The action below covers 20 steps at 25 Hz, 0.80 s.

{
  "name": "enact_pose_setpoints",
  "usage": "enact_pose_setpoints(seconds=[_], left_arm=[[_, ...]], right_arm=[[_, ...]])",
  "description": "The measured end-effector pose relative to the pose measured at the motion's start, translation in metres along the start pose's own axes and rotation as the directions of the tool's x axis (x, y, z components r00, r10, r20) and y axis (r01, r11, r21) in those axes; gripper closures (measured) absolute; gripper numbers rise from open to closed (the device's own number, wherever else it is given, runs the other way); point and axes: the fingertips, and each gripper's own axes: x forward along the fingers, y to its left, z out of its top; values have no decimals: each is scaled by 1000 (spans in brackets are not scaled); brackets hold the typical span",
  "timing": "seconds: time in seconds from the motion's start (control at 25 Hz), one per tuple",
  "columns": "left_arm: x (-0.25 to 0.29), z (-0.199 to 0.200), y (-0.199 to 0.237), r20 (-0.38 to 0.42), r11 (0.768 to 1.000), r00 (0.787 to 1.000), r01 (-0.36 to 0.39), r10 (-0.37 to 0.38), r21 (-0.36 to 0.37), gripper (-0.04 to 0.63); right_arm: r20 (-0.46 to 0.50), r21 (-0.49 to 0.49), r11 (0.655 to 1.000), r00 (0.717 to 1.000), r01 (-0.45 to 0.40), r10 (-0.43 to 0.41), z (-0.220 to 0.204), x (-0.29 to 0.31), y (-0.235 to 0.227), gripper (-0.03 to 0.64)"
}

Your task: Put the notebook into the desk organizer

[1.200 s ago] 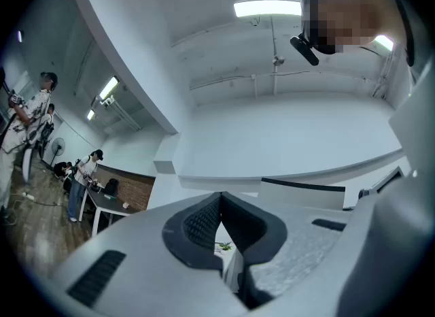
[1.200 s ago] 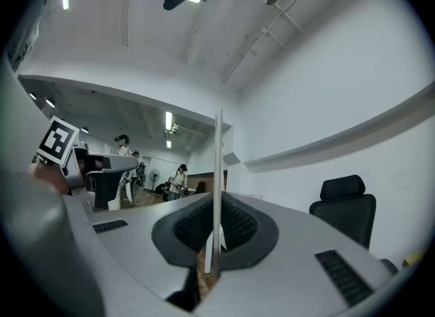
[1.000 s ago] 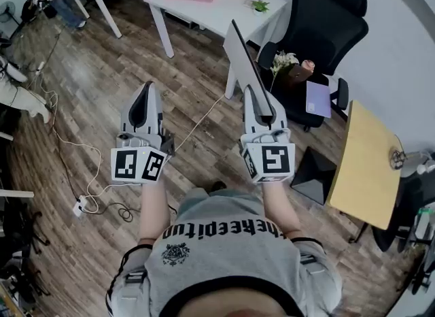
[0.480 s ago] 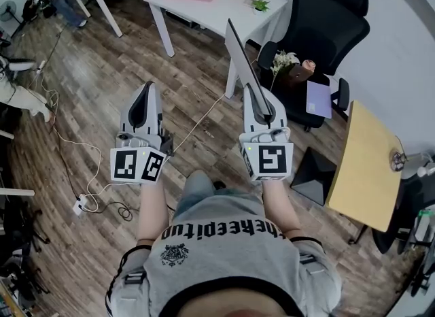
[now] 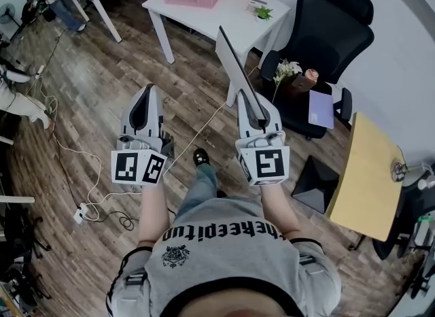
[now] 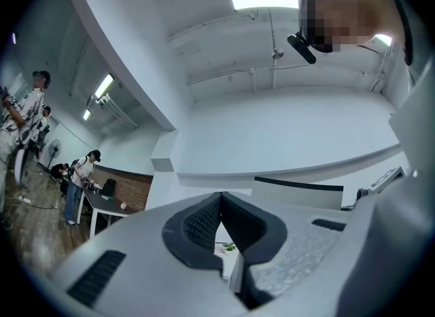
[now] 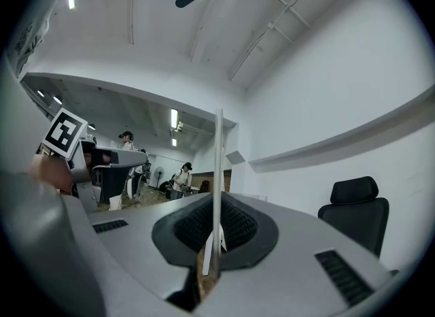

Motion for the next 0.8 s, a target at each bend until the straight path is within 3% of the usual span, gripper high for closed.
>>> enact_pose_setpoints(seconds=[0.8], left_arm=[[173,-25,130,27,999,998,54,-54,-7,592]], right_arm=[[-22,18,994,994,105,-104,-22,202,-50,607]])
